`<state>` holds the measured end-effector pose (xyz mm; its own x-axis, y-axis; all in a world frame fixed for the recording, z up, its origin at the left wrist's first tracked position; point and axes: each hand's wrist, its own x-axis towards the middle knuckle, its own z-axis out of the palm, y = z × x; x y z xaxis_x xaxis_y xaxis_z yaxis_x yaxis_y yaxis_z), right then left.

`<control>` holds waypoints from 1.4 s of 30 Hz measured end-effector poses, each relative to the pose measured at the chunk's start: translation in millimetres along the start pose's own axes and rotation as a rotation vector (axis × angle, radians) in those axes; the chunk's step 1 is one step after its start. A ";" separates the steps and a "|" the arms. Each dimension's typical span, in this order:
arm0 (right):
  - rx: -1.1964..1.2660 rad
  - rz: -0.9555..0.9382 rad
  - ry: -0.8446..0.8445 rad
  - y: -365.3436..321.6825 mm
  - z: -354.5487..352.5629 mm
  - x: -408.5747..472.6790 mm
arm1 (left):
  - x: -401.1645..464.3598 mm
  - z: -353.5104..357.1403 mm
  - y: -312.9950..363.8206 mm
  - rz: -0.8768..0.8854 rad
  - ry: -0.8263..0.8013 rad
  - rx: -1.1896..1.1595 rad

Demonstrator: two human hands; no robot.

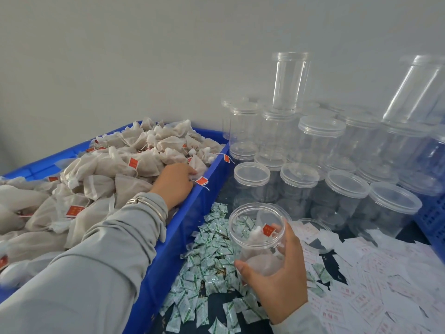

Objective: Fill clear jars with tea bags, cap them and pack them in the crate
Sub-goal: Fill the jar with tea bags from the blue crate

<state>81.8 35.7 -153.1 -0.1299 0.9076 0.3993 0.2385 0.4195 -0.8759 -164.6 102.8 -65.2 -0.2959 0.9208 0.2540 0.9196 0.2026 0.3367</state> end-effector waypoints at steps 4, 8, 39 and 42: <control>-0.008 0.000 -0.002 -0.9 0.3 0.1 | 0.3 -1.2 0.4 -0.016 0.077 -0.023; 0.016 -0.011 -0.007 2.4 0.5 -0.5 | -1.1 -4.6 3.7 -0.047 0.041 -0.059; 0.072 0.005 0.000 2.6 2.9 1.4 | -57.3 -28.6 87.2 0.368 -0.394 -0.551; 0.205 -0.010 -0.068 6.1 3.8 0.5 | -52.3 -27.6 83.3 0.345 -0.284 -0.586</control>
<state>79.5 38.7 -159.3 -0.1978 0.8972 0.3948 0.0367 0.4093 -0.9117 -79.6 62.3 -25.5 0.1369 0.9669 0.2152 0.6355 -0.2524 0.7297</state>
